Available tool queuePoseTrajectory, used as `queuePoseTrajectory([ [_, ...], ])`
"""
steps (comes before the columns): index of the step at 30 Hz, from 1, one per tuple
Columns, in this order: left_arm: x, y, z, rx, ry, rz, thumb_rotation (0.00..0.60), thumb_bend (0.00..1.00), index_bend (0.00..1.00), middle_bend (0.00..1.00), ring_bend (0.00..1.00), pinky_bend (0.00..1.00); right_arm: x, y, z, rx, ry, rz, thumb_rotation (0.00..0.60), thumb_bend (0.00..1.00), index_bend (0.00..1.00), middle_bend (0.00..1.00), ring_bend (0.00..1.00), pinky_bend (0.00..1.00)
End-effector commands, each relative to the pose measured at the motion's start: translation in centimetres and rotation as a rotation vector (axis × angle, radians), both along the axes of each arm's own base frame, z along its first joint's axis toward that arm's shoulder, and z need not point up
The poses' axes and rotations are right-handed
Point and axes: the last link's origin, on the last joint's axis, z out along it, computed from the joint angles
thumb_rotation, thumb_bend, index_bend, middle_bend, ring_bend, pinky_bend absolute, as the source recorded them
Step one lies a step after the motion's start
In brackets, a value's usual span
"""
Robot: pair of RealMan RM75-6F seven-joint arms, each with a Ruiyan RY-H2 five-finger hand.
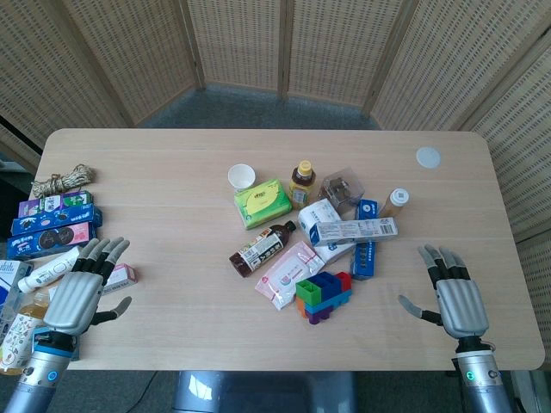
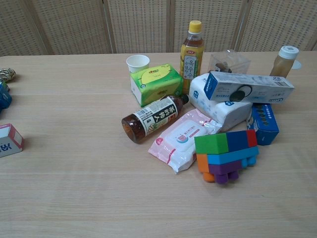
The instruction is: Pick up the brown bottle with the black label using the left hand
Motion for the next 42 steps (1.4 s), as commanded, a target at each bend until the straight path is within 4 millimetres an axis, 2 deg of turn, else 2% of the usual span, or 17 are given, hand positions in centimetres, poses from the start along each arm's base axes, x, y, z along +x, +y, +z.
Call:
queuePoseTrajectory([
  [1,0.0,0.0,0.0,-0.002,0.0,-0.001,0.6,0.31,0.0,0.03,0.0,0.0,0.0,0.0,-0.1,0.002,-0.004,0.002,0.003,0.19,0.0,0.03,0.0,0.0],
  [12,-0.1,-0.3,0.3,-0.003,-0.012,0.009,0.6,0.32,0.0,0.03,0.0,0.0,0.1,0.7,0.6,-0.013,-0.008,0.009,0.001,0.19,0.0,0.03,0.0,0.0],
  [18,0.5,1.2,-1.2,-0.04,0.023,0.026,0.6,0.32,0.0,0.03,0.0,0.0,0.1,0.8,0.5,-0.003,-0.006,0.002,0.002,0.19,0.0,0.03,0.0,0.0],
  [22,1.8,2.6,-3.3,-0.109,0.005,0.051,0.6,0.32,0.0,0.04,0.0,0.0,0.1,0.9,0.4,0.001,-0.005,-0.005,0.004,0.19,0.0,0.03,0.0,0.0],
  [28,4.9,5.3,-7.3,-0.166,0.014,0.027,0.6,0.32,0.0,0.04,0.0,0.0,-0.3,1.1,0.7,-0.008,-0.002,-0.022,0.002,0.19,0.0,0.03,0.0,0.0],
  [38,10.9,8.5,-16.5,-0.153,0.048,-0.047,0.6,0.32,0.0,0.02,0.0,0.0,-1.2,2.2,1.7,-0.027,0.0,-0.054,0.001,0.19,0.0,0.03,0.0,0.0],
  [42,12.4,9.3,-19.1,-0.141,0.047,-0.056,0.6,0.32,0.0,0.0,0.0,0.0,-1.4,2.6,2.1,-0.036,-0.005,-0.064,0.002,0.19,0.0,0.03,0.0,0.0],
])
